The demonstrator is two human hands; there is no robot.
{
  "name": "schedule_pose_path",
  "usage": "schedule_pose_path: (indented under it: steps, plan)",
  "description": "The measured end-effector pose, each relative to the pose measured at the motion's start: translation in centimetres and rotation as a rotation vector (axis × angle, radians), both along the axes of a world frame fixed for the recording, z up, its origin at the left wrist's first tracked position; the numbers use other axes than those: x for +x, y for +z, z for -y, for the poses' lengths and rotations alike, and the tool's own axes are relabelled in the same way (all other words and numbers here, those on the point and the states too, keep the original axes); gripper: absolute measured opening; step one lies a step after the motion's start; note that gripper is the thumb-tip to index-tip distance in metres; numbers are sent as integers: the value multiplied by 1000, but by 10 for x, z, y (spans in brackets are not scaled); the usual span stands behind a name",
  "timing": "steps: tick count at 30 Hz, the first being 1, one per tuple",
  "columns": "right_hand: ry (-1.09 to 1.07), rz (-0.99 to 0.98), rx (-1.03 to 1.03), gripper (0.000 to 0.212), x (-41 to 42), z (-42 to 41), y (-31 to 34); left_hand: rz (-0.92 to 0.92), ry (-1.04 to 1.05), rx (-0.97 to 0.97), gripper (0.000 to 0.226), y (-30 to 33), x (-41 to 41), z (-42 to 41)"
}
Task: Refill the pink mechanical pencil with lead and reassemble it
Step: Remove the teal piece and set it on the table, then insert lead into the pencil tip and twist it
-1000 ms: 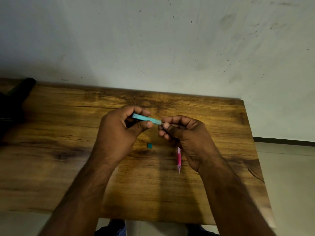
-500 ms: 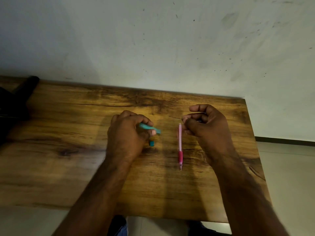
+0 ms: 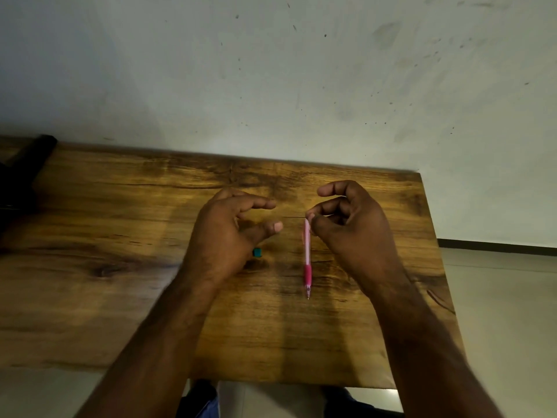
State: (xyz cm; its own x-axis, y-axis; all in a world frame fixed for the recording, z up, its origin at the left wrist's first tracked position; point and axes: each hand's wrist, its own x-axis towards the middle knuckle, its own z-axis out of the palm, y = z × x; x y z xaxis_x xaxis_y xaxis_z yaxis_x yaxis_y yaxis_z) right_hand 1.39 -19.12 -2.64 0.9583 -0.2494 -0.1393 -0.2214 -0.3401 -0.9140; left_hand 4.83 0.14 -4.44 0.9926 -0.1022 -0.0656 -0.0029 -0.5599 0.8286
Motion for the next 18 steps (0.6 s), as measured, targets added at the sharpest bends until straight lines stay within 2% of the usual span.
schedule_pose_path:
  steps: [4,9,11,15,18]
  plan:
    - [71,30,-42,37,-2,-1,1,16,-121,-66,28,5,-2,3]
    - [100,37,-23,39,-3,-4,2,46,-141,-59,11,8,-3,6]
    - [76,33,44,37,-3,-4,4,53,-127,-75,8,9,-3,6]
    - [-51,6,334,27,-2,1,10,83,-32,-120,6,12,-3,8]
    - [-48,-60,389,12,-2,2,11,114,-15,-149,6,13,-5,12]
